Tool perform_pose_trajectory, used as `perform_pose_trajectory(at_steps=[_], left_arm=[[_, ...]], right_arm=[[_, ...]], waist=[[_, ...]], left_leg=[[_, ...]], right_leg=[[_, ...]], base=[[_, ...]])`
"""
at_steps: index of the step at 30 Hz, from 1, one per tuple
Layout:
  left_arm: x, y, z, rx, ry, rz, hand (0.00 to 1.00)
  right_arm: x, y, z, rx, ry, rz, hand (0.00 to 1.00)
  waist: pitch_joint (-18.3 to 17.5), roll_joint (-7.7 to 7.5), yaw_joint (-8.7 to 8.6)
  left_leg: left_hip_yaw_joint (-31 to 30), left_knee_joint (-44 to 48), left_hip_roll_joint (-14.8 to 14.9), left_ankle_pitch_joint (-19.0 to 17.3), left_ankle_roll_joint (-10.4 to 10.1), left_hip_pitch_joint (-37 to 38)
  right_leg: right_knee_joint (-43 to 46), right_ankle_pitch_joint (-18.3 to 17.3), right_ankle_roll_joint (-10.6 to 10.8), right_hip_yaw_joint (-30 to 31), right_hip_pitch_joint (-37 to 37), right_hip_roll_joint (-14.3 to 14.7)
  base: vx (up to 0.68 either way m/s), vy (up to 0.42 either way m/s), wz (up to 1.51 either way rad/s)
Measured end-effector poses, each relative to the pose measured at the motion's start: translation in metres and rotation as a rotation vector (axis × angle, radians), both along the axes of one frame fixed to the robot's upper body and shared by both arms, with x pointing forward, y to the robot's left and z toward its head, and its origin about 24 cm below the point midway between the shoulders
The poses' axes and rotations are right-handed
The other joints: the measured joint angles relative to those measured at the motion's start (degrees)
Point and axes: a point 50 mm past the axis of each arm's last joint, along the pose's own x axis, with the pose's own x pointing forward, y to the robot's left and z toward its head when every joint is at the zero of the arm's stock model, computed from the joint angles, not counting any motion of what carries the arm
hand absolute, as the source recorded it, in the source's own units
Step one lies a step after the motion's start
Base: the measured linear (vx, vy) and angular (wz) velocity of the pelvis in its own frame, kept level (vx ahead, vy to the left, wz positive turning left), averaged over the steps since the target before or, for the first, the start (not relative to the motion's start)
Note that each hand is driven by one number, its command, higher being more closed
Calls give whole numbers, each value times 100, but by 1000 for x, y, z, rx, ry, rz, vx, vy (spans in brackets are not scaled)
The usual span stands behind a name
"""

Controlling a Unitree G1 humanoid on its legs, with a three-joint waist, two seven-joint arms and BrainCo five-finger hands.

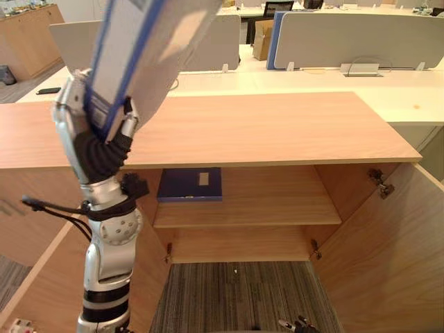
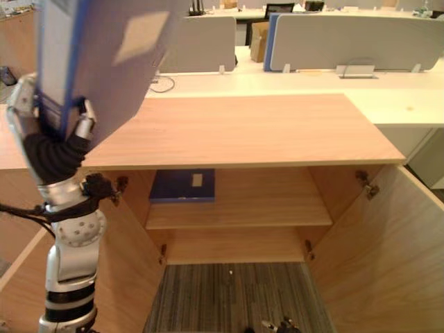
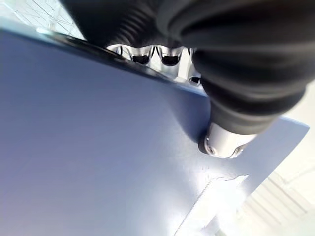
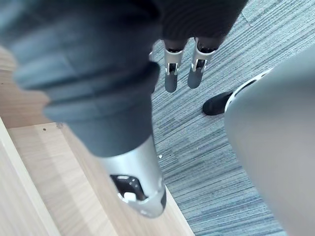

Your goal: Walk over to the cabinet, pick up the folder, carry it to the office cabinet, place the folder inside the office cabinet, then close the office cabinet door

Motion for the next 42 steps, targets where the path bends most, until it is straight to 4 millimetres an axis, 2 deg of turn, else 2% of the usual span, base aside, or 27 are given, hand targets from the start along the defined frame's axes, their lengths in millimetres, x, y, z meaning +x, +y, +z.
perform_pose_trajectory(at_steps=[2,6,7,10,11,13,15,16,18,19,21,22,23,24,26,28,30,33,37,38,42], left_arm=[[-5,-1,3,-38,-24,-67,100],[-13,0,5,-193,-57,-347,100],[-14,5,1,-297,-52,-514,100],[-20,14,-5,-412,-67,-646,100],[-23,20,-11,-485,-70,-708,100],[-28,28,-18,-537,-64,-718,100],[-34,39,-27,-573,-40,-698,100],[-36,41,-29,-578,-34,-694,100],[-40,48,-34,-595,-20,-691,100],[-40,49,-34,-595,-18,-688,100],[-43,54,-35,-584,-18,-679,100],[-43,54,-35,-582,-17,-680,100],[-44,56,-35,-575,-12,-676,100],[-44,56,-36,-570,-3,-675,100],[-42,55,-36,-567,19,-683,100],[-40,52,-37,-559,41,-701,100],[-38,48,-38,-558,59,-725,100],[-33,40,-41,-543,99,-757,100],[-18,26,-56,-536,227,-786,100],[-13,20,-61,-536,276,-802,100],[-7,4,-67,-525,341,-867,100]], right_arm=[[-1,-1,0,-2,2,-5,0],[1,0,1,6,-13,-20,0],[6,2,4,17,-65,-37,0],[25,4,15,36,-207,-82,0],[45,7,32,59,-363,-127,0],[63,9,55,76,-528,-164,0],[87,3,94,77,-769,-202,0],[92,0,105,68,-824,-203,0],[113,-12,154,55,-1080,-216,0],[118,-16,167,43,-1146,-210,0],[133,-29,226,-15,-1419,-172,0],[134,-30,235,-24,-1459,-163,0],[139,-34,267,-63,-1602,-116,0],[143,-34,290,-84,-1704,-79,0],[148,-30,315,-109,-1821,-34,0],[151,-25,331,-95,-1899,-12,0],[154,-21,335,-81,-1921,0,0],[163,-6,345,-21,-1960,79,0],[178,31,371,101,-2052,269,0],[185,45,379,148,-2075,335,0],[208,72,383,219,-2033,455,0]], waist=[[-21,6,16],[-97,12,35],[-99,14,34],[-98,13,-4],[-97,15,-15],[-99,14,-31],[-97,8,-48],[-95,5,-46],[-88,2,-32],[-88,1,-27],[-83,-1,-14],[-82,-1,-14],[-80,0,-13],[-79,-1,-17],[-71,0,-23],[-47,-1,-12],[-34,-4,4],[-2,-2,25],[6,0,35],[10,0,42],[13,-3,105]], left_leg=[[-4,-6,8,5,-8,-4],[-1,-24,17,17,-23,-66],[14,-33,19,19,-23,-59],[56,-52,22,22,-24,-40],[100,-82,22,21,-24,-3],[143,-123,25,21,-24,38],[153,-134,22,17,-22,41],[154,-135,22,16,-22,41],[178,-134,22,11,-26,41],[192,-133,24,8,-27,42],[255,-125,34,-2,-37,48],[259,-124,34,-4,-39,49],[270,-114,36,-14,-48,51],[277,-97,33,-23,-53,50],[284,-70,39,-37,-54,45],[283,-45,43,-49,-54,35],[281,-43,43,-52,-52,33],[280,-41,42,-54,-48,31],[275,-41,37,-54,-48,27],[272,-41,37,-54,-47,27],[258,-43,34,-53,-46,28]], right_leg=[[0,0,0,-1,-1,8],[2,3,-4,2,-73,20],[3,3,-3,14,-79,26],[4,3,-3,45,-86,38],[4,3,-3,82,-84,52],[4,2,-3,121,-80,75],[3,1,-3,130,-84,76],[2,1,-3,131,-85,76],[2,0,-2,151,-96,80],[1,0,-2,161,-100,84],[2,1,-3,217,-121,101],[2,1,-3,220,-122,103],[2,2,-3,234,-124,112],[2,2,-4,242,-124,121],[2,3,-4,249,-123,128],[2,2,-4,249,-120,129],[2,2,-4,248,-119,127],[2,3,-4,247,-118,121],[3,4,-3,240,-118,120],[3,5,-3,236,-117,119],[4,6,-2,216,-104,112]], base=[[-48,-22,1],[-21,-12,0],[13,-3,-4],[9,-1,-7],[4,-1,-13],[-6,-6,-12],[-9,-6,-3],[0,0,0],[-31,-10,-4],[-22,-10,-10],[-26,-18,-12],[-23,-22,-9],[-17,-17,-6],[-17,-17,-6],[-11,-9,-2],[-42,-21,0],[-38,-12,1],[-39,-8,0],[-18,-6,0],[-30,-11,1],[-12,-3,2]])
